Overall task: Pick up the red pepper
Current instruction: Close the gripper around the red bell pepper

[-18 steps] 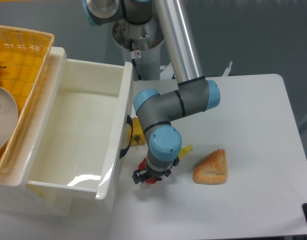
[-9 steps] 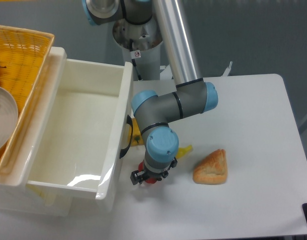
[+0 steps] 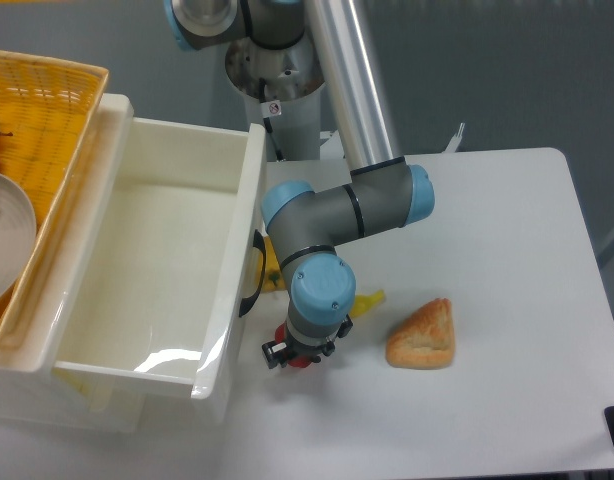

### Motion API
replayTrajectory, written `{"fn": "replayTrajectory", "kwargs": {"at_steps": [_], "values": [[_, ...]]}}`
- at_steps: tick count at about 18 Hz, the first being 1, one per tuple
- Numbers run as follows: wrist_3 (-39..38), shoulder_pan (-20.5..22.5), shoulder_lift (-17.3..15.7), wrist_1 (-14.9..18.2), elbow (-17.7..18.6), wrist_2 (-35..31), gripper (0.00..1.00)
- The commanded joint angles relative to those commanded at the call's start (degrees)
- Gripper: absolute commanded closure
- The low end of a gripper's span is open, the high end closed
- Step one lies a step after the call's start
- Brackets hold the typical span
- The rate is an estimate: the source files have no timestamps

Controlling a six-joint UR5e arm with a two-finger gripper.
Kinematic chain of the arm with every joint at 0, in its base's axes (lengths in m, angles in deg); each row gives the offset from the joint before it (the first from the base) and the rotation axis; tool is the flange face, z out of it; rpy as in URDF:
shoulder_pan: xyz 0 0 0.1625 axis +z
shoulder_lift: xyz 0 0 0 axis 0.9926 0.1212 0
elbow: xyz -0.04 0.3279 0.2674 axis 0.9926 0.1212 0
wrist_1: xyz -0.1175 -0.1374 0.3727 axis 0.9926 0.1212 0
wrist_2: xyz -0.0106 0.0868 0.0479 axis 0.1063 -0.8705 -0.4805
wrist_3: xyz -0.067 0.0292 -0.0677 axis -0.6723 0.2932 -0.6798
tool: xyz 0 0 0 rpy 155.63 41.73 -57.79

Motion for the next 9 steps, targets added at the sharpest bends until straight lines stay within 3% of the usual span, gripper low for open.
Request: {"fn": "replayTrajectory", "kwargs": {"at_steps": [3,9], "values": [[0.1,0.1,-0.1,0.1,-0.1,0.0,0.47],[1.7,1.4,-1.7,0.4,-1.7,-0.1,0.48]]}}
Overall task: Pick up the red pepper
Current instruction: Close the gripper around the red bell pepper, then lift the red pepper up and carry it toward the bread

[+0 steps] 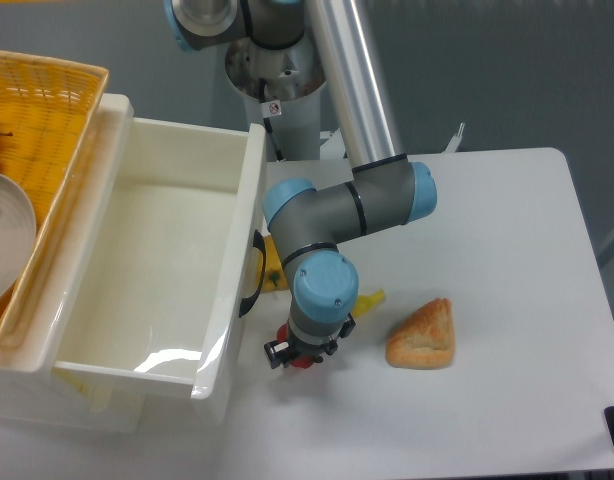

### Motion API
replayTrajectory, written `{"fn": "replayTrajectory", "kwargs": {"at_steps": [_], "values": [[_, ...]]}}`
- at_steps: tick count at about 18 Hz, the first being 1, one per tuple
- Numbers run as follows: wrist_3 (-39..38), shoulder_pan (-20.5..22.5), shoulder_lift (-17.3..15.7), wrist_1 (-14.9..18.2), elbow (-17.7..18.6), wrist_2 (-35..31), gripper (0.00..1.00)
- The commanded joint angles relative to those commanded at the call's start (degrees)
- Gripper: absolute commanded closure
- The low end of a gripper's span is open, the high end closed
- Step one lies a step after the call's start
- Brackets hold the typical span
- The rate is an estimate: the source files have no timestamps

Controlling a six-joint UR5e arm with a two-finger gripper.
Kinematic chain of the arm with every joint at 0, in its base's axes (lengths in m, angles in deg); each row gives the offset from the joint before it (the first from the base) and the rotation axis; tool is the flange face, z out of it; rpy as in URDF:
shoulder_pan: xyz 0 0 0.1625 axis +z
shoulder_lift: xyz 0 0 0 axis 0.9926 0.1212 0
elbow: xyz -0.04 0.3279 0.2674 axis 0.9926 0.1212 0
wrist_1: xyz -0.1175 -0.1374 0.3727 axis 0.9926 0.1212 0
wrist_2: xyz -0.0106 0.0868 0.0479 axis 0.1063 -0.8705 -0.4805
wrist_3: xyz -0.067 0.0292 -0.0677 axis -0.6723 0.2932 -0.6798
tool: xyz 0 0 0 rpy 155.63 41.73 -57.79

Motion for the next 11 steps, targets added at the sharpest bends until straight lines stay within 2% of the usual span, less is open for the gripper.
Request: {"fn": "replayTrajectory", "kwargs": {"at_steps": [5,11], "values": [[6.8,0.8,-2.8,0.0,0.0,-0.2,0.48],[24.3,0.9,-4.0,0.0,-0.1,-7.6,0.48]]}}
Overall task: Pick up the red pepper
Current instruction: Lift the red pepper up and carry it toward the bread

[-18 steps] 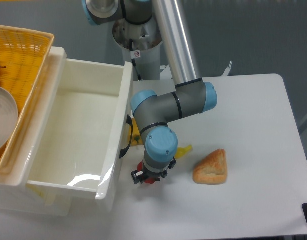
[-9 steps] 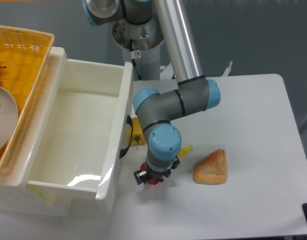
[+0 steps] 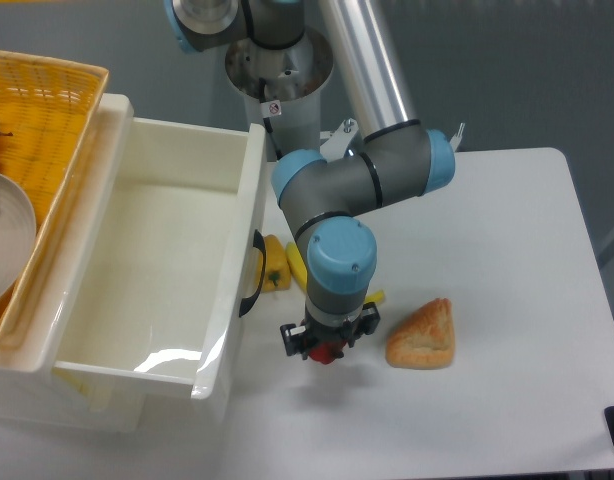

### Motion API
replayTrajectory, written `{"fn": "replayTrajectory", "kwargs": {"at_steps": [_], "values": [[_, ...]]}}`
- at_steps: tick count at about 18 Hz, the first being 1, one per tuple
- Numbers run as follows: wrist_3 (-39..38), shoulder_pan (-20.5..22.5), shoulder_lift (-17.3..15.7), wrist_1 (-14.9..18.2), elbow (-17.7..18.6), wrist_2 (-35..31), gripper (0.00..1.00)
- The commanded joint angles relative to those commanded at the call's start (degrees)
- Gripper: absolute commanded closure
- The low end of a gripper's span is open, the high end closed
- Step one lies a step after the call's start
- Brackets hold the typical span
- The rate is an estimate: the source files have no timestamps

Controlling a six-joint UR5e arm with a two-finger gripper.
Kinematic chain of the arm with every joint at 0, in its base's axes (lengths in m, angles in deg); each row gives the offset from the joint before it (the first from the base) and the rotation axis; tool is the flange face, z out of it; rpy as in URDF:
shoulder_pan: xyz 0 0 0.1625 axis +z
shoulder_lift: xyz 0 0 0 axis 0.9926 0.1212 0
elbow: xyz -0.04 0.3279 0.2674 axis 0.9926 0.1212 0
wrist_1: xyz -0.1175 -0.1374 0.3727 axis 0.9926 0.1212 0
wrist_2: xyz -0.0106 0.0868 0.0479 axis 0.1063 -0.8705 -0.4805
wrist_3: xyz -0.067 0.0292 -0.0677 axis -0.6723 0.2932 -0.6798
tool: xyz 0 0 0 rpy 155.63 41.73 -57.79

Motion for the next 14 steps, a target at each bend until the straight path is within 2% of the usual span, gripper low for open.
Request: {"fn": "replayTrajectory", "kwargs": {"at_steps": [7,10,14], "values": [[19.9,1.3,-3.5,0.1,0.3,-0.1,0.48],[31.2,1.1,-3.9,0.2,0.6,-0.1,0.48],[39.5,1.3,-4.4,0.4,0.6,0.1,0.48]]}}
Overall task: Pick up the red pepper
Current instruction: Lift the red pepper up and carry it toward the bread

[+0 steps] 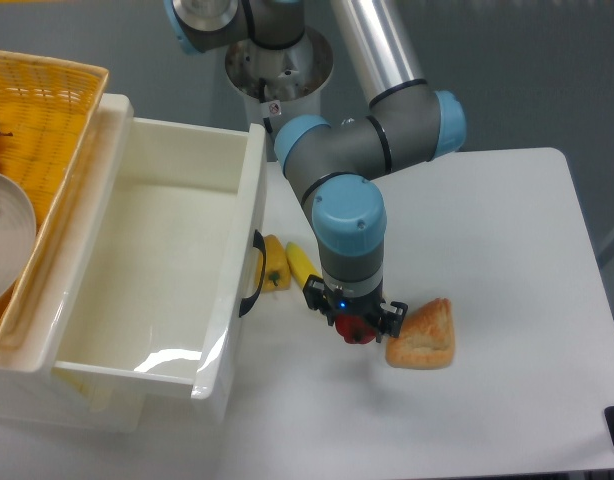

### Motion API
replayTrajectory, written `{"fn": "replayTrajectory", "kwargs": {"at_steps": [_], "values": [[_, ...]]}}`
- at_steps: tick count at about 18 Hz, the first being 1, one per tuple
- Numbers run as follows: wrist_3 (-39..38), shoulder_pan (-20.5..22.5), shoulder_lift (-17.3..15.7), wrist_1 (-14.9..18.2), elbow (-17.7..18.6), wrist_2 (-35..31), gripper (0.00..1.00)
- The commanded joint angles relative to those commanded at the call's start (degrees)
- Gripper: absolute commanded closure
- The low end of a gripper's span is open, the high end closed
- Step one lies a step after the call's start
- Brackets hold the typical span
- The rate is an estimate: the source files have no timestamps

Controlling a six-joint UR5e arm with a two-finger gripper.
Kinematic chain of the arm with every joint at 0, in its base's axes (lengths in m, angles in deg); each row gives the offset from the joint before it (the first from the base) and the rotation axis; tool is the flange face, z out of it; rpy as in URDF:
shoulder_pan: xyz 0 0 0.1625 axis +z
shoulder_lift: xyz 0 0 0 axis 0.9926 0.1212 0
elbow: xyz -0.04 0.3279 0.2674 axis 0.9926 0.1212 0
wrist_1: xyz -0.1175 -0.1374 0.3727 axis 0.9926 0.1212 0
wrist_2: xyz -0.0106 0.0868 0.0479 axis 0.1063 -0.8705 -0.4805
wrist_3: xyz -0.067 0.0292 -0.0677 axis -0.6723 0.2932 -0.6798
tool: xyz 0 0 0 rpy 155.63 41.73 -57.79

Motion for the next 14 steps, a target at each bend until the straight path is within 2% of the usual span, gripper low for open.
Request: {"fn": "replayTrajectory", "kwargs": {"at_steps": [5,14], "values": [[7.5,-0.3,-0.7,0.1,0.1,0.3,0.49],[11.3,-0.5,-1.8,1.1,1.9,0.1,0.49]]}}
